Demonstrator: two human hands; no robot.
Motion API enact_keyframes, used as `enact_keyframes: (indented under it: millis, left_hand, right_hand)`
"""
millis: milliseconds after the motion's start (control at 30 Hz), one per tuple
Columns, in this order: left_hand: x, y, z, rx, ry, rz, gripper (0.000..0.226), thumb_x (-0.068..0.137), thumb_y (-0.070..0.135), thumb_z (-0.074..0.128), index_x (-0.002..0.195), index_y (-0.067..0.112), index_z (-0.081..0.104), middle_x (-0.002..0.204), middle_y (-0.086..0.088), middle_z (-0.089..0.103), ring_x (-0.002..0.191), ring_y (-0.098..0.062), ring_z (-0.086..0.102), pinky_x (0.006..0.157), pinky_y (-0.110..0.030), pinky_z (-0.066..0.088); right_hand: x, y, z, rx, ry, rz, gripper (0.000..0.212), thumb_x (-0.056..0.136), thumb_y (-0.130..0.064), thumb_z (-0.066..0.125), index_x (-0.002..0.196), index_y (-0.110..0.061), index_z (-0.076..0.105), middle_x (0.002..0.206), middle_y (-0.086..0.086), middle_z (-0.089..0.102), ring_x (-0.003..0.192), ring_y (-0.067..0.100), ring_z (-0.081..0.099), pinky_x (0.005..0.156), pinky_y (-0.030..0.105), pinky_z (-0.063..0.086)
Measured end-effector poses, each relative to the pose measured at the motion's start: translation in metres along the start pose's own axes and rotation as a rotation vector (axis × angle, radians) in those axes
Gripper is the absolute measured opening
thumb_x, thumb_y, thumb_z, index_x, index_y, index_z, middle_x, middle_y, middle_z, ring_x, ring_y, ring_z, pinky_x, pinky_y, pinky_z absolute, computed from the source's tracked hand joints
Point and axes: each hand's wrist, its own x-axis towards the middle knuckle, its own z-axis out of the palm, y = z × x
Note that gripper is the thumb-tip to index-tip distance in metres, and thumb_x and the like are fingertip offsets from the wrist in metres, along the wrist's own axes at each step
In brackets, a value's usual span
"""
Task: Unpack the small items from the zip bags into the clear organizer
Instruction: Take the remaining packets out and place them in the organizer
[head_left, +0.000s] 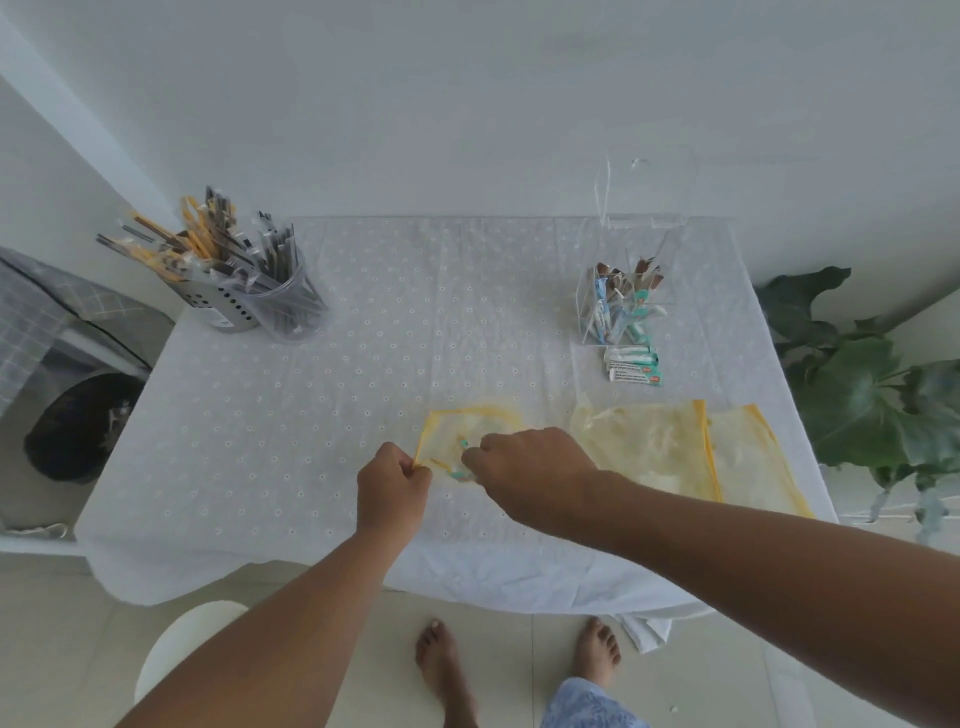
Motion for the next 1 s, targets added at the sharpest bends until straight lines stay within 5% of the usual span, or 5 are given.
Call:
enact_keyframes:
  millis: [133,300,433,700,1000]
  left_hand:
    - [-0.004,-0.006,-0.002,0.016,-0.050,0.019,0.012,0.082,0.006,0.066,0.077,0.006,0.055,0.068,-0.005,0.057,0.059,-0.016,0.050,0.050,-0.025,0.036]
    - [-0.007,0.011,0.001,-0.015,-0.077,0.028,0.012,0.081,0.007,0.066,0.077,0.006,0.055,0.070,-0.007,0.058,0.060,-0.016,0.050,0.051,-0.025,0.037]
    - [-0.006,0.031,0.006,-0.048,-0.094,0.047,0.011,0.082,0.007,0.065,0.078,0.007,0.055,0.070,-0.005,0.057,0.059,-0.015,0.049,0.052,-0.026,0.038]
    - [-0.002,0.047,0.012,-0.039,-0.101,0.063,0.015,0.084,0.007,0.065,0.076,0.009,0.053,0.068,-0.005,0.055,0.057,-0.016,0.047,0.051,-0.027,0.037]
    - [0.005,0.047,0.007,-0.015,-0.079,0.057,0.014,0.085,0.008,0.066,0.077,0.008,0.055,0.070,-0.009,0.059,0.058,-0.017,0.050,0.050,-0.027,0.036]
  right_hand:
    - [-0.022,0.053,-0.024,0.268,0.027,0.223,0.017,0.101,-0.041,0.050,0.111,-0.031,0.060,0.103,-0.001,0.068,0.088,0.026,0.064,0.068,0.034,0.048]
    - [-0.039,0.174,-0.042,0.506,0.111,0.562,0.021,0.101,-0.037,0.058,0.086,-0.022,0.061,0.087,0.002,0.064,0.079,0.022,0.059,0.065,0.032,0.042]
    - [-0.042,0.248,-0.057,0.595,0.276,0.837,0.019,0.098,-0.032,0.061,0.088,-0.018,0.071,0.081,0.008,0.066,0.066,0.022,0.056,0.062,0.032,0.042]
    - [-0.017,0.275,-0.072,0.595,0.197,0.864,0.015,0.093,-0.011,0.058,0.089,-0.007,0.072,0.080,0.009,0.074,0.071,0.016,0.065,0.055,0.025,0.040]
    - [0.003,0.271,-0.067,0.562,0.011,0.853,0.011,0.092,-0.010,0.058,0.095,-0.008,0.069,0.079,0.011,0.076,0.037,0.008,0.053,0.036,0.014,0.038]
